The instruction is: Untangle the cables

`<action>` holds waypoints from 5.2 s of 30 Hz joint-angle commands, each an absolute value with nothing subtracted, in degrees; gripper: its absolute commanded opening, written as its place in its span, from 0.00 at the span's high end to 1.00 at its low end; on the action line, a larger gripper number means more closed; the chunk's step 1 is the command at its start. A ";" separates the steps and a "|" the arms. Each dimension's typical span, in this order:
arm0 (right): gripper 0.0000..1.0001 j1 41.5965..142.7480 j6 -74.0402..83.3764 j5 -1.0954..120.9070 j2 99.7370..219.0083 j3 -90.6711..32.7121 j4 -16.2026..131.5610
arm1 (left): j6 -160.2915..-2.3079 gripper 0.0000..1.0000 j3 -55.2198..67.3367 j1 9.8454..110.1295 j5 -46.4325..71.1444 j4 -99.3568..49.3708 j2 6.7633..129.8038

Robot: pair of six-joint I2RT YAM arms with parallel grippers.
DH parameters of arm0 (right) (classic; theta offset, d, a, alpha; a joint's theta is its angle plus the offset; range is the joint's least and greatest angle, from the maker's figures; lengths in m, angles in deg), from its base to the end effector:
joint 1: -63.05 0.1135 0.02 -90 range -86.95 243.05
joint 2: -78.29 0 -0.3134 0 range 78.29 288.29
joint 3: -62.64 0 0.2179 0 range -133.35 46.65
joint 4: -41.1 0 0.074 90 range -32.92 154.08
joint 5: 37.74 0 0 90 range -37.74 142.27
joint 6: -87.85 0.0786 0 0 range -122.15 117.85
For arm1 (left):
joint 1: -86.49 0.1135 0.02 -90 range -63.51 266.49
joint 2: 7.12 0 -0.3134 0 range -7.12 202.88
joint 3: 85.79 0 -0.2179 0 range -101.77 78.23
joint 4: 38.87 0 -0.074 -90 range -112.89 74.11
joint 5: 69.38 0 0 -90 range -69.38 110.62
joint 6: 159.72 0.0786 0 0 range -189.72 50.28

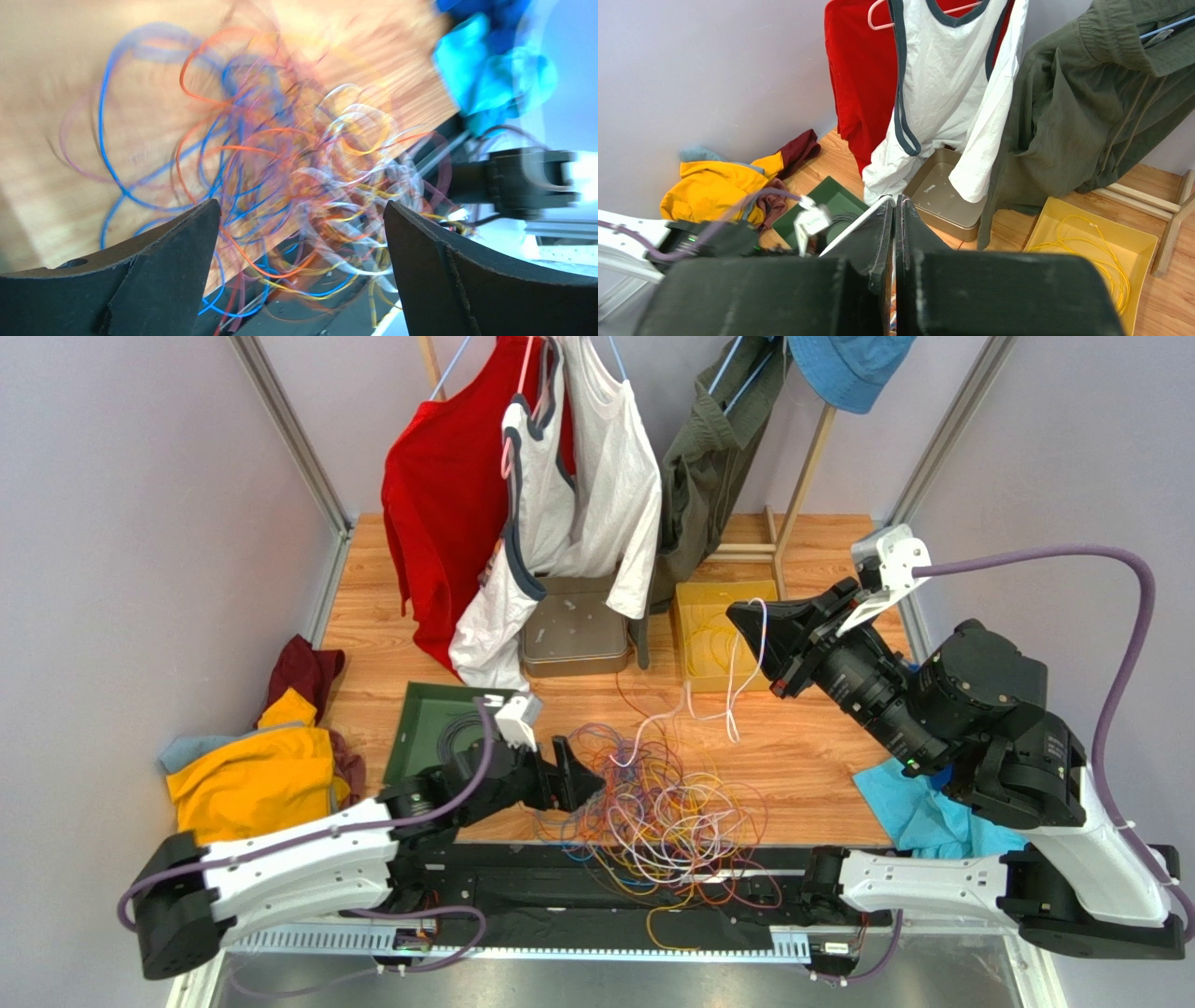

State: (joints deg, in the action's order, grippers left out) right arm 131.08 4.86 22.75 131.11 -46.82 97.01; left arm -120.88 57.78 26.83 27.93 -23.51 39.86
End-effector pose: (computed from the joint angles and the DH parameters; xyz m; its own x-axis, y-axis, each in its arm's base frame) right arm 0.0706 0.0716 0.5470 -0.0713 0.1072 -0.9917 -0.6187 0.7751 0.1283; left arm 0.0880 -0.1305 0.2363 -0.7602 -0.2307 -0.6074 0.3287 0.6699 -0.6657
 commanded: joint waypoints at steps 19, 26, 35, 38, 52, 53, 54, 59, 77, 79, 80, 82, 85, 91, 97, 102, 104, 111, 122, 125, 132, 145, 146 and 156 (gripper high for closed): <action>1.00 130.46 2.86 27.56 142.35 -43.52 87.76 | -124.90 0.02 44.04 26.55 55.32 30.51 9.68; 1.00 128.00 3.74 34.06 151.23 -49.40 83.02 | -129.40 0.02 42.72 26.46 58.76 32.57 3.34; 1.00 125.36 4.71 41.01 166.44 -60.30 80.47 | -127.99 0.02 41.22 26.37 57.71 30.20 6.41; 1.00 123.08 5.24 43.47 170.39 -62.93 79.15 | -127.99 0.02 41.49 26.46 57.62 29.85 5.54; 1.00 108.93 5.50 44.36 188.32 -79.80 75.01 | -126.94 0.02 44.03 26.46 56.04 29.06 3.08; 1.00 108.40 5.67 44.44 189.29 -80.60 75.10 | -127.02 0.02 45.00 26.37 56.12 29.05 2.72; 1.00 107.18 5.50 44.53 191.21 -81.31 75.19 | -127.02 0.02 45.44 26.37 56.12 28.62 2.37; 1.00 104.27 5.76 45.06 195.62 -81.24 73.79 | -126.85 0.02 47.81 26.37 54.63 26.51 0.52; 1.00 102.77 8.76 45.68 202.74 -64.17 66.73 | -125.62 0.02 53.27 26.37 50.15 15.70 7.64; 0.68 102.77 8.84 43.57 203.71 -65.40 69.29 | -125.79 0.02 53.18 26.37 49.80 15.26 8.43; 0.56 102.68 8.93 42.87 202.75 -64.45 69.82 | -125.88 0.02 53.18 26.37 49.80 15.26 8.61; 0.39 102.86 9.10 40.85 200.56 -62.17 69.22 | -125.88 0.02 53.18 26.37 49.88 15.26 8.96; 0.33 103.12 9.10 37.33 195.29 -58.12 68.68 | -125.71 0.02 53.09 26.37 50.67 15.17 9.14; 0.33 105.49 7.52 28.10 183.78 -52.59 73.51 | -124.74 0.02 52.48 26.46 51.64 12.71 11.24; 0.36 109.27 12.17 31.25 164.27 -29.17 71.59 | -122.98 0.01 53.53 26.46 47.78 2.35 18.53; 0.39 113.39 20.78 36.79 149.24 -10.32 67.55 | -122.37 0.01 52.13 26.46 44.97 -6.09 31.16; 0.39 115.33 21.49 36.71 145.55 -4.88 67.10 | -122.19 0.01 50.90 26.46 43.57 -9.25 34.78; 0.41 122.01 23.43 32.93 139.73 2.69 70.18 | -122.28 0.18 48.52 26.46 40.13 -16.64 49.28; 0.42 122.72 25.01 30.82 125.50 10.00 74.22 | -112.02 1.00 37.02 26.46 40.66 -9.45 47.47; 0.43 122.81 25.89 31.26 120.49 11.32 75.10 | -107.45 1.00 30.43 26.46 39.60 -6.11 44.05; 0.41 122.72 26.77 30.47 108.45 15.19 76.07 | -98.91 1.00 9.01 26.37 37.58 0.48 42.18; 0.36 122.72 25.97 39.42 101.23 20.38 65.88 | -91.61 1.00 -13.70 26.46 30.56 4.62 51.05; 0.34 122.72 26.07 41.26 101.58 19.94 65.79 | -91.34 1.00 -14.84 26.37 29.94 4.97 52.37; 0.35 122.72 26.24 38.47 100.10 18.70 70.87 | -90.02 1.00 -18.46 26.46 37.45 13.74 54.40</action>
